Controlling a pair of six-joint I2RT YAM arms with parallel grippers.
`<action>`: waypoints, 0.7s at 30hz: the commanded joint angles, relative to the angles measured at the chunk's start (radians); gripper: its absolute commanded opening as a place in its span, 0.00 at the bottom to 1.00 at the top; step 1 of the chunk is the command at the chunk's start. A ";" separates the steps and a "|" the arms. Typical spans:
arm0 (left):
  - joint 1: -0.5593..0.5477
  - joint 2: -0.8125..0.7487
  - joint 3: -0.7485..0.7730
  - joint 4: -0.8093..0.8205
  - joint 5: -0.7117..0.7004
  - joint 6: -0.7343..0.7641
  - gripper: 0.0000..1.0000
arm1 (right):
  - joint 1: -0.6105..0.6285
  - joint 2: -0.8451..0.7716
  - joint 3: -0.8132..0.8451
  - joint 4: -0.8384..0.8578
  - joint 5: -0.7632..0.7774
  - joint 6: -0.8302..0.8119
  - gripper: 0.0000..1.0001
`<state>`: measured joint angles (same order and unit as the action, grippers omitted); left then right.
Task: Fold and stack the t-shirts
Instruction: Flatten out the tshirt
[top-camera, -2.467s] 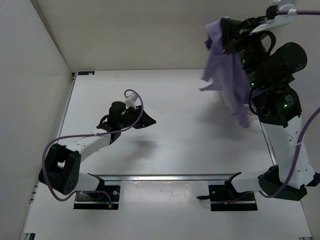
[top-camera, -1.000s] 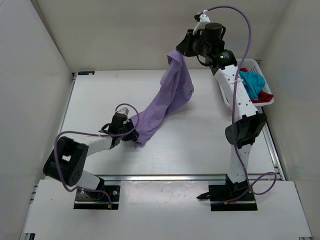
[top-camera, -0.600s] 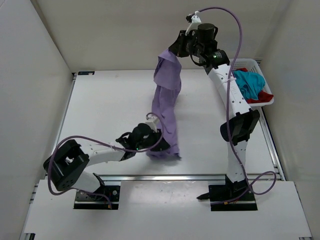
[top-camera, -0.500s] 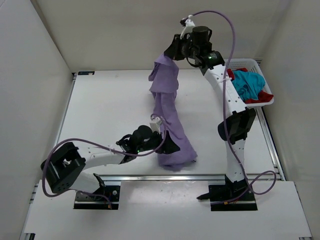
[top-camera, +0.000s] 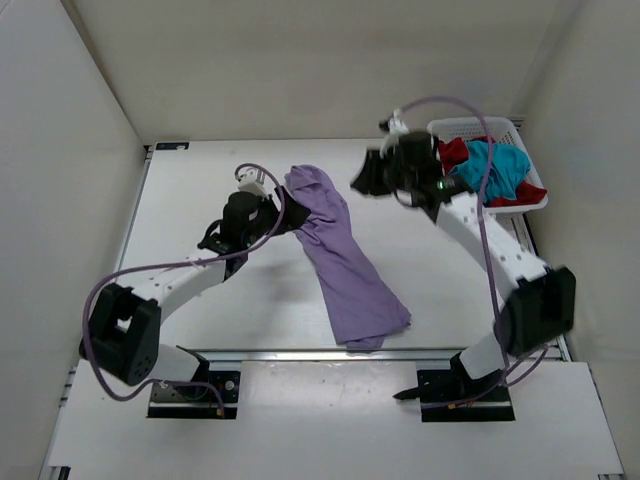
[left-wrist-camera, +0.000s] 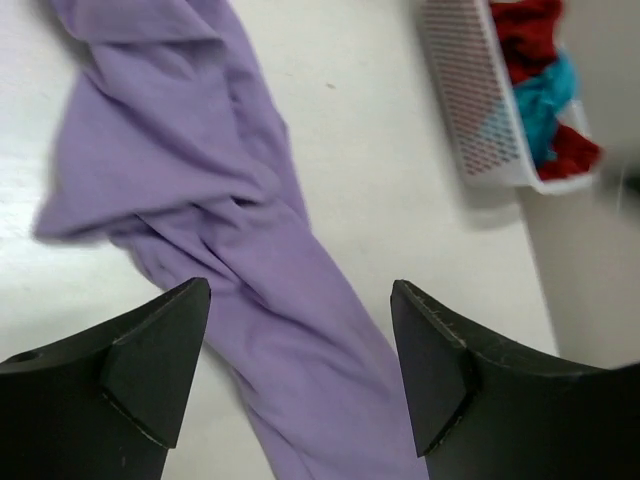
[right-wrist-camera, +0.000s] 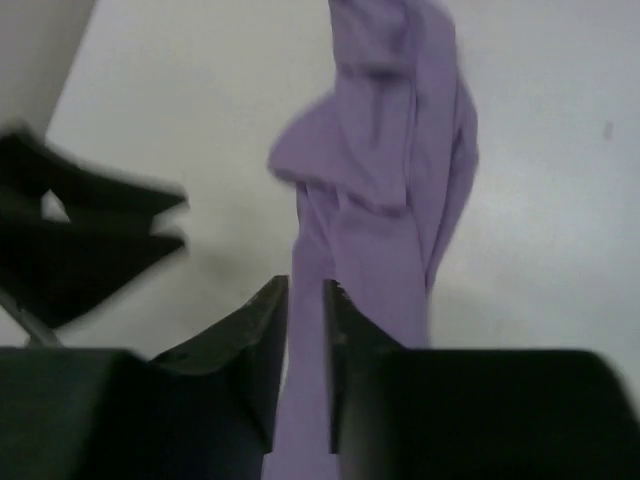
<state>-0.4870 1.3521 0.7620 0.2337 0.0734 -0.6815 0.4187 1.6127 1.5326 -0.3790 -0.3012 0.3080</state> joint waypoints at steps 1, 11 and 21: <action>0.039 0.164 0.143 -0.132 -0.029 0.097 0.84 | -0.001 -0.276 -0.374 0.239 0.111 0.124 0.15; -0.050 0.593 0.545 -0.323 -0.193 0.287 0.90 | -0.003 -0.740 -1.003 -0.040 0.283 0.281 0.38; -0.010 0.639 0.525 -0.277 -0.107 0.211 0.03 | -0.017 -0.784 -1.241 0.023 0.208 0.418 0.51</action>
<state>-0.5331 2.0640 1.3392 -0.0849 -0.0490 -0.4362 0.4213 0.8059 0.3214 -0.4255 -0.0658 0.6819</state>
